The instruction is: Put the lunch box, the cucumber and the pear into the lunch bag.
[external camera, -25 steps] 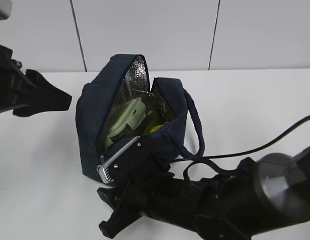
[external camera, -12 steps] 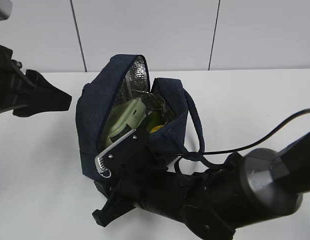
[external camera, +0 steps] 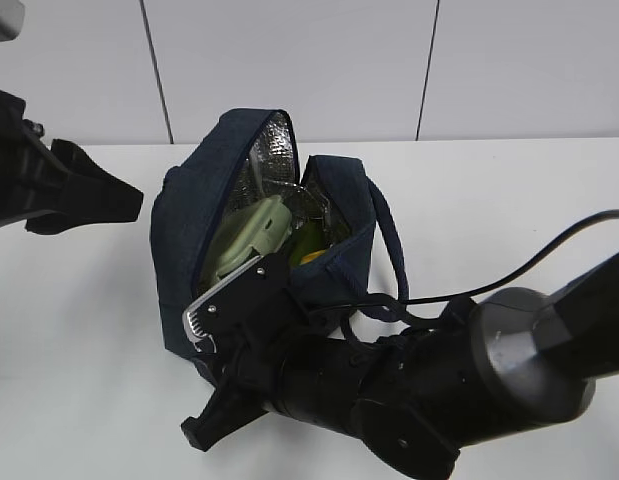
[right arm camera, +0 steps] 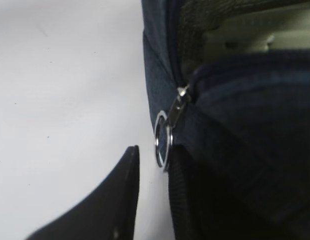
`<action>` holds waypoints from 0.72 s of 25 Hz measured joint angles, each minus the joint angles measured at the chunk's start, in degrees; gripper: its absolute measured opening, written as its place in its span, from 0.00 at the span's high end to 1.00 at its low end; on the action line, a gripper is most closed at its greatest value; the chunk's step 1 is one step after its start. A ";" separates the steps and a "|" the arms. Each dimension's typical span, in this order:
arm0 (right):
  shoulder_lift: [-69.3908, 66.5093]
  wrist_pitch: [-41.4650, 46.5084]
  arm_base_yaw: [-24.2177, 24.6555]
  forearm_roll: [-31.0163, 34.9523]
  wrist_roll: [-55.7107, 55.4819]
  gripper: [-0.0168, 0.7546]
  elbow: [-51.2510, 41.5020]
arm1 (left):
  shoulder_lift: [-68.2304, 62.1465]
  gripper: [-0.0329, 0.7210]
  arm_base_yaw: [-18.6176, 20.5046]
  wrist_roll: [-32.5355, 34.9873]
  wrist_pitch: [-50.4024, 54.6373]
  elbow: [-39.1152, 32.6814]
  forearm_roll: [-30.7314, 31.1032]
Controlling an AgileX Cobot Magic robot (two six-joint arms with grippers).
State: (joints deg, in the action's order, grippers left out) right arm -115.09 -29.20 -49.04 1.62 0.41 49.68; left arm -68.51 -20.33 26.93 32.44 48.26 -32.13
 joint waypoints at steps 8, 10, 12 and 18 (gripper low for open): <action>0.00 0.10 0.00 0.10 0.78 0.95 0.00 | 0.00 0.64 0.00 0.00 0.00 0.00 0.00; 0.00 0.10 0.00 0.12 0.86 0.96 0.00 | 0.00 0.64 0.00 0.00 0.00 0.00 0.00; 0.00 0.12 0.00 0.12 0.92 0.98 0.00 | 0.00 0.64 0.00 0.00 0.00 0.00 0.00; 1.62 4.67 0.00 0.10 1.01 0.98 0.00 | 0.00 0.64 0.00 0.00 0.05 0.00 0.00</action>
State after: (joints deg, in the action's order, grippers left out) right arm -113.47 -24.53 -49.04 1.72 1.42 49.68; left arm -68.51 -20.33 26.93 32.49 48.26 -32.13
